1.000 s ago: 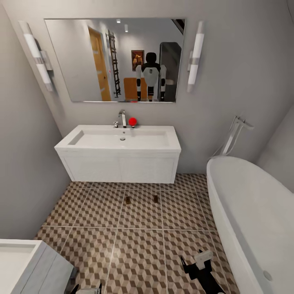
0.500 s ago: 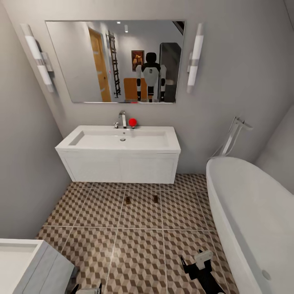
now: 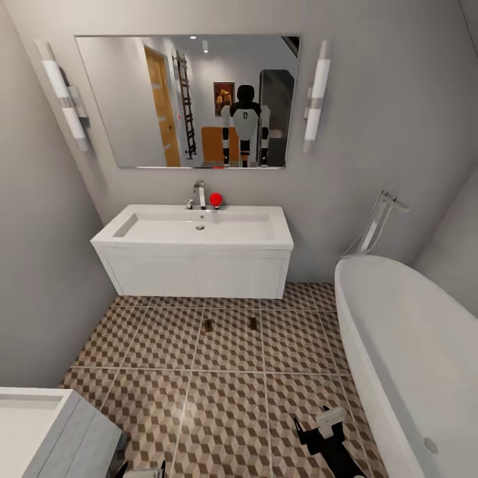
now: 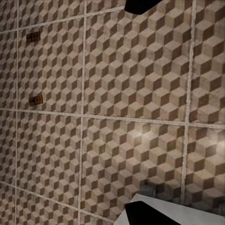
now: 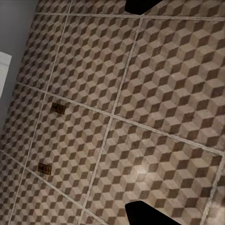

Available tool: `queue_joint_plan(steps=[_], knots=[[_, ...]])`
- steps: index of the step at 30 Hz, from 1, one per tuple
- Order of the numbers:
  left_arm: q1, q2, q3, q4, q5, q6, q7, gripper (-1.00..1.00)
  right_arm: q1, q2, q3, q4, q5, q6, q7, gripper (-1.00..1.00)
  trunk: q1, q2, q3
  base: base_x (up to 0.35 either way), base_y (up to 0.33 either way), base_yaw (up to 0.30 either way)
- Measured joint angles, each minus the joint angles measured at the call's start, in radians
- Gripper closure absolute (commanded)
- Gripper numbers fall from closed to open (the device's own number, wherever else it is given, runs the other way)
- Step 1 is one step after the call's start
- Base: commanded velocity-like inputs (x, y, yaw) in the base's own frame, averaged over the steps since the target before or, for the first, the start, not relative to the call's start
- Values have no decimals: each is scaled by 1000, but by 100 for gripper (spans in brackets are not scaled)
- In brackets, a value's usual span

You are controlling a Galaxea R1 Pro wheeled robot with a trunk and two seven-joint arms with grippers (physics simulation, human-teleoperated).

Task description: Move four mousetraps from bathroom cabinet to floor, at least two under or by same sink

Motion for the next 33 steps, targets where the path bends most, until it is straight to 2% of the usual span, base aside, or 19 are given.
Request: queue_joint_plan(steps=[33], knots=[[0,0,0,-1,0,0,3,-100,0,0,0,0,0,0,0,-100,0,0,0,0,0,0]])
